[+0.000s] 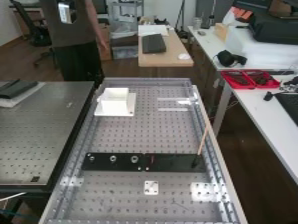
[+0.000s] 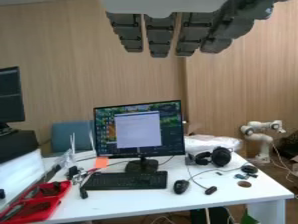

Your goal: Grab the smaller nut and place it in the white container

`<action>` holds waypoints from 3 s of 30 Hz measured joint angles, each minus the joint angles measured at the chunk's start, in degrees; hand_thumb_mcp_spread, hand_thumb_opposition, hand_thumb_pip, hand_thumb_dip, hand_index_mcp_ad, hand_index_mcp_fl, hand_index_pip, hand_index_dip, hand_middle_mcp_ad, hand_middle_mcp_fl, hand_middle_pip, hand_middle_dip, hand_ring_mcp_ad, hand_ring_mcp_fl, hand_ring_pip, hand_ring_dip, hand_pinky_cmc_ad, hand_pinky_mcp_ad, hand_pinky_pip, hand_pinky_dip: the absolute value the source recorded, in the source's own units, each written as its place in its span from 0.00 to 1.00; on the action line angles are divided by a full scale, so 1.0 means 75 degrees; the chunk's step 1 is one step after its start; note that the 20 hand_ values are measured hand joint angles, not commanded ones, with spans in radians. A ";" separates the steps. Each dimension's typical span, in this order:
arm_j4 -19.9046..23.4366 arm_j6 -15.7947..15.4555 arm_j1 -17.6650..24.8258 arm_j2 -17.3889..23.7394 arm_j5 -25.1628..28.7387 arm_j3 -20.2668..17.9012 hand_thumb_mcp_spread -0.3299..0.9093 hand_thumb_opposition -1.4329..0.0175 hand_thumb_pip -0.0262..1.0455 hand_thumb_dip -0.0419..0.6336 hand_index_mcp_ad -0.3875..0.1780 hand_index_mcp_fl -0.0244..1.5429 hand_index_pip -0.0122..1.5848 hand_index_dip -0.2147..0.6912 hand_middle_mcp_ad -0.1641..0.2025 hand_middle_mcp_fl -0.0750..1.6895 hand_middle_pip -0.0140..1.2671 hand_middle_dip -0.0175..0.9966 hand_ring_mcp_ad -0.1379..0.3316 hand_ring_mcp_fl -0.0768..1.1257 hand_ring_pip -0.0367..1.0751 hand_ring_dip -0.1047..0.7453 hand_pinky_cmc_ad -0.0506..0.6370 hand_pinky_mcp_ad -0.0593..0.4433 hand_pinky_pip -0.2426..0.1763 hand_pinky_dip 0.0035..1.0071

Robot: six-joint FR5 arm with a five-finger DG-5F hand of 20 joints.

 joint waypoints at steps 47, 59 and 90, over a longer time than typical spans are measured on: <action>0.0699 -0.0433 -0.0634 0.0517 -0.0674 -0.1450 0.45 0.51 0.52 0.13 0.60 0.03 0.05 0.57 0.61 0.04 0.11 0.23 0.65 0.06 0.11 0.22 0.74 0.80 0.36 0.21; 0.1088 -0.0479 -0.1365 0.0717 -0.1440 -0.2198 0.45 0.51 0.52 0.13 0.60 0.03 0.06 0.57 0.60 0.04 0.11 0.23 0.66 0.06 0.11 0.22 0.74 0.80 0.36 0.21; 0.3359 -0.0886 -0.2909 0.0239 -0.2790 -0.4134 0.49 0.47 0.69 0.23 0.56 0.05 0.55 0.42 0.61 0.04 0.11 0.24 0.66 0.06 0.11 0.23 0.73 0.79 0.36 0.21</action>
